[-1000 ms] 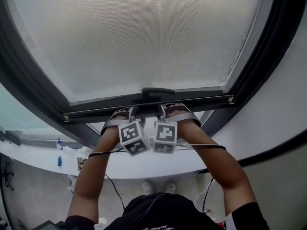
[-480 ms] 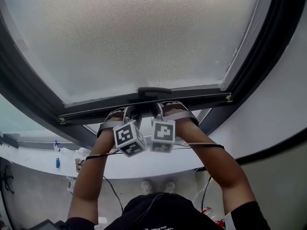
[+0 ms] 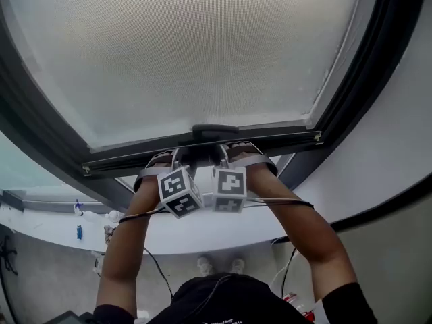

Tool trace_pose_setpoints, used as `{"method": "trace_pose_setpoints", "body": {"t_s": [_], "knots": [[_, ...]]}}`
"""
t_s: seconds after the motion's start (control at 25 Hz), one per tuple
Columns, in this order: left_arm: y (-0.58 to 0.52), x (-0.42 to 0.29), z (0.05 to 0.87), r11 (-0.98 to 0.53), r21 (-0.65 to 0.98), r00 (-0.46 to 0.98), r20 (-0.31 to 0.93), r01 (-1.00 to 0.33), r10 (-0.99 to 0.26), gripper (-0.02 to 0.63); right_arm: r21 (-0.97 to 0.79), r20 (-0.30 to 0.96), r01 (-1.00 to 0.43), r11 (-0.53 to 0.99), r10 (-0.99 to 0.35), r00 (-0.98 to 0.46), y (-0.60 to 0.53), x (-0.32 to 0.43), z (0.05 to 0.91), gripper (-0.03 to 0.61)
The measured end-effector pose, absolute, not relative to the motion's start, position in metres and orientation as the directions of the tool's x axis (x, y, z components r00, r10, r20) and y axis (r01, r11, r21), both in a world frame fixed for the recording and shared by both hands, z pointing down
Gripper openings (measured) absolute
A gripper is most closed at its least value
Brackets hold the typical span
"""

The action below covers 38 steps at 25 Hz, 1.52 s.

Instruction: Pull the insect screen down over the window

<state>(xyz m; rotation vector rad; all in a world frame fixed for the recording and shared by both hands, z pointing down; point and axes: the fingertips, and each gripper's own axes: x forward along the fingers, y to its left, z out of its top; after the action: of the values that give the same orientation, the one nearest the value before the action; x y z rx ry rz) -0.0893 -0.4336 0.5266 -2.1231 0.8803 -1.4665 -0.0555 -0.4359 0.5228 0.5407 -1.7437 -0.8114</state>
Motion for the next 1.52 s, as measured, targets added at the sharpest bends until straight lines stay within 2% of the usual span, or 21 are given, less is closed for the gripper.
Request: {"method": "trace_pose_setpoints", "body": {"t_s": [0.8,1.16,1.36,1.52], "knots": [[-0.43,-0.093,0.523,-0.629,-0.736,0.2,0.596,-0.248,-0.777,0.097,0.798,0.569,-0.001,0.603,-0.753,-0.331,-0.433,-0.055,0.523,0.109],[-0.423,-0.094,0.509,-0.576,-0.761,0.206,0.538,-0.299,-0.817,0.098,0.819,0.527,-0.028,0.573,-0.772,-0.356,-0.426,-0.053,0.512,0.11],[-0.411,-0.088,0.493,-0.562,-0.682,0.267,0.497,-0.469,-0.826,0.098,0.822,0.478,-0.118,0.557,-0.788,-0.389,-0.419,-0.042,0.495,0.11],[-0.404,-0.09,0.471,-0.459,-0.627,0.254,0.392,-0.629,-0.884,0.098,0.771,0.4,-0.31,0.557,-0.801,-0.445,-0.412,-0.033,0.475,0.109]]}}
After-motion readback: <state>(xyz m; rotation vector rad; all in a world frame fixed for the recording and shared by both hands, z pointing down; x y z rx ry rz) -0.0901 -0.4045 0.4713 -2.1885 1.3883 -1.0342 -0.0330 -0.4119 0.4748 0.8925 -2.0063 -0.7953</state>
